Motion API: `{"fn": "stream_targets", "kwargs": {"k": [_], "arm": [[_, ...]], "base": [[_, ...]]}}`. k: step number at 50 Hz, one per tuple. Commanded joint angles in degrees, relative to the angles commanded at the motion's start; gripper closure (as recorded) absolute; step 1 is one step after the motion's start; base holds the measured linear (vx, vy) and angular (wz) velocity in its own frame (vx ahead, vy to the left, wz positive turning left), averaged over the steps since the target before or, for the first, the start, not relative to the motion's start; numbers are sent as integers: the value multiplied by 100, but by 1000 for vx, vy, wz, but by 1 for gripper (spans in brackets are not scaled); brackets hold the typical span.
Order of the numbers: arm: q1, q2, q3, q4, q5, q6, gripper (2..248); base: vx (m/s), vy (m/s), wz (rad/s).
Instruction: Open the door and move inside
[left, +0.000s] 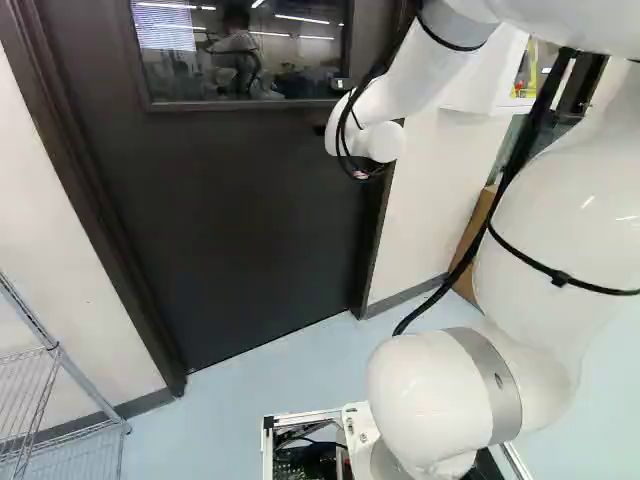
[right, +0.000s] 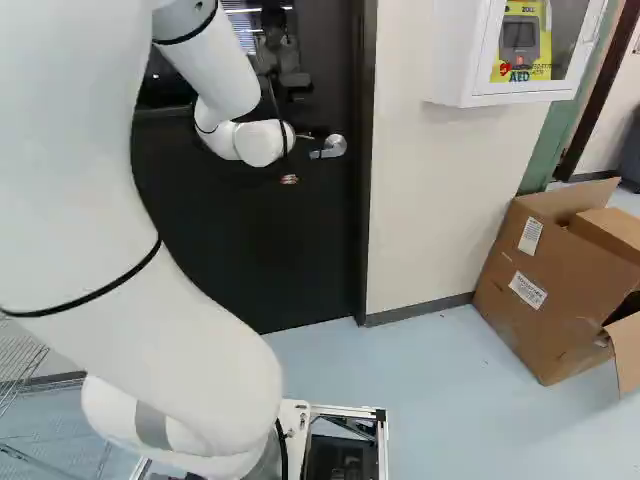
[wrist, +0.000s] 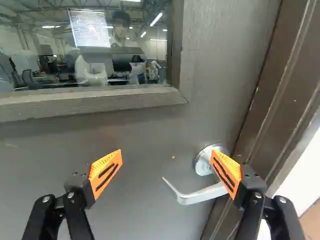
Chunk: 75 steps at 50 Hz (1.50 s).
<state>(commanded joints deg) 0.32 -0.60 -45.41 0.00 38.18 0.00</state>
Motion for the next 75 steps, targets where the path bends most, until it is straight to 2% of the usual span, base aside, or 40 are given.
{"fn": "stream_targets", "kwargs": {"k": [75], "arm": [[-15, -600, 323, 0, 0, 0, 3]], "base": [[0, 0, 0]]}}
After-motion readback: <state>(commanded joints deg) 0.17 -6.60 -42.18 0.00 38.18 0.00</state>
